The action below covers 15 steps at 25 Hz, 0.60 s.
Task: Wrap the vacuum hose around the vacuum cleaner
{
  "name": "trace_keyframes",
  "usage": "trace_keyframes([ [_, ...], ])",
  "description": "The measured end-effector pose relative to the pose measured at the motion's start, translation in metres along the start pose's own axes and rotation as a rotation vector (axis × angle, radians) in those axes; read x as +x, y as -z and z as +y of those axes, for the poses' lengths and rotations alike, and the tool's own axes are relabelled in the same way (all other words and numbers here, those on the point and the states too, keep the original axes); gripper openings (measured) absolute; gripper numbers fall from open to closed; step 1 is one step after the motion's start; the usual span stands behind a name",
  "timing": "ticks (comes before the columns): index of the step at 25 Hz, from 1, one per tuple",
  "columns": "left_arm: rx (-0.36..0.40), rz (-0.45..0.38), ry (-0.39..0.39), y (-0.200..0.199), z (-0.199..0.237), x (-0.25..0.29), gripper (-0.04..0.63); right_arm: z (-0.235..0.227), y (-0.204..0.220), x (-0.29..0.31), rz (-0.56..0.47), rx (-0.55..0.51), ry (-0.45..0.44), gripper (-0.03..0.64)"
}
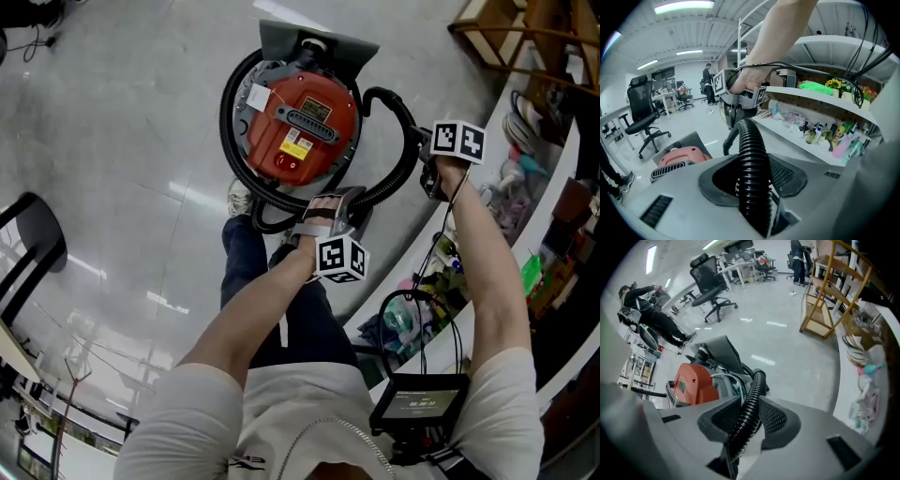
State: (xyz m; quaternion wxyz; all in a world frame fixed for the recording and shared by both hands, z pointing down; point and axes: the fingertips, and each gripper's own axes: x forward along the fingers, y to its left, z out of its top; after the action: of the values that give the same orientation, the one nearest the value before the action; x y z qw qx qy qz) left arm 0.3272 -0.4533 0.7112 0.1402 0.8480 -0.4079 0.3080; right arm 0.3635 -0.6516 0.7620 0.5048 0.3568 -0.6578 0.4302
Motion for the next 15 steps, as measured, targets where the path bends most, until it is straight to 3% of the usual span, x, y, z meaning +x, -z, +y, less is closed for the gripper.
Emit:
trace_keyframes([
  [4, 0.039, 0.004, 0.011, 0.002, -0.005, 0.001, 0.169, -0.018, 0.025, 0.011, 0.118, 0.102, -0.011, 0.119],
  [6, 0.052, 0.007, 0.011, 0.004, -0.006, 0.0, 0.169, -0.023, 0.037, 0.015, 0.166, 0.197, -0.045, 0.194],
  [9, 0.085, 0.007, 0.017, 0.005, -0.009, -0.001, 0.169, -0.027, 0.049, 0.02, 0.213, 0.315, -0.107, 0.225],
  [12, 0.123, -0.003, 0.023, 0.001, -0.012, -0.003, 0.169, -0.017, 0.062, 0.026, 0.283, 0.332, -0.174, 0.225],
  [15, 0.133, -0.002, 0.028, 0.001, -0.013, -0.003, 0.169, -0.013, 0.063, 0.03, 0.307, 0.28, -0.157, 0.225],
])
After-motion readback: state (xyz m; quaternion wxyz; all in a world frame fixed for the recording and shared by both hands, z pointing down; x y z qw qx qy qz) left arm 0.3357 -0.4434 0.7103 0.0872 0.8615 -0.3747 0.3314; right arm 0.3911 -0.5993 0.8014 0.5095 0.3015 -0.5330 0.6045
